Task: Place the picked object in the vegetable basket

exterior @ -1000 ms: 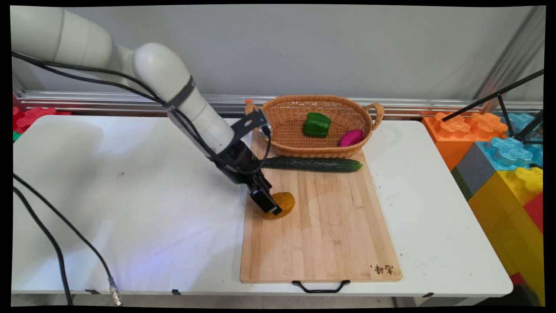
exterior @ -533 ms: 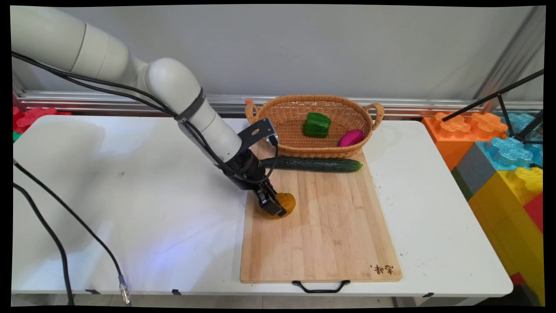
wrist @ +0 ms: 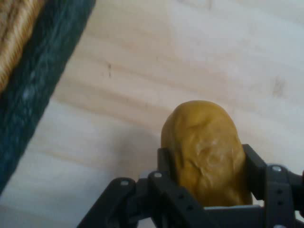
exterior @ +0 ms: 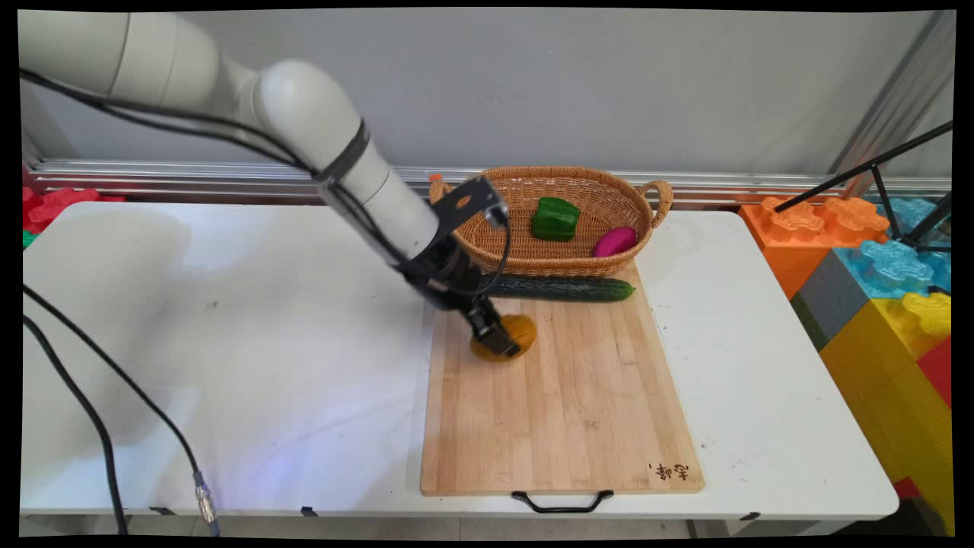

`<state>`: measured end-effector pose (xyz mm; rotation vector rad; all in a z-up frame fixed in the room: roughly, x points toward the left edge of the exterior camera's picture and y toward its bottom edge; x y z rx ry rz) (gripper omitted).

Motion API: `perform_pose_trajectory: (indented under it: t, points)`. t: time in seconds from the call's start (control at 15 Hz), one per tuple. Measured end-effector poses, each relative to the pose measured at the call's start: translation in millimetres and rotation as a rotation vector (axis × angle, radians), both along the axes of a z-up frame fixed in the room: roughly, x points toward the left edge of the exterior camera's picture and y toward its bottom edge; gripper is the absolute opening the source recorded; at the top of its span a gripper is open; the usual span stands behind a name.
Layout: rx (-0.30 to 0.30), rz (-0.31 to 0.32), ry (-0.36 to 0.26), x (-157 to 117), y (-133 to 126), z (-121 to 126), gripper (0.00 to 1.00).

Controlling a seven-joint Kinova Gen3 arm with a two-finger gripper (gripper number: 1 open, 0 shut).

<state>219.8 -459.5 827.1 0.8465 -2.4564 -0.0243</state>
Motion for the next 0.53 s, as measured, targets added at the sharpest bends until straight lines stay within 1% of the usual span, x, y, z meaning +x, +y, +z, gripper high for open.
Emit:
perform_pose_trajectory:
  t: [0.27,0.53]
  points:
    - [-0.045,0.039,0.012,-16.8,-14.8,28.4,0.00]
    - [-0.126,0.093,0.013,-26.6,-43.8,51.9,0.00]
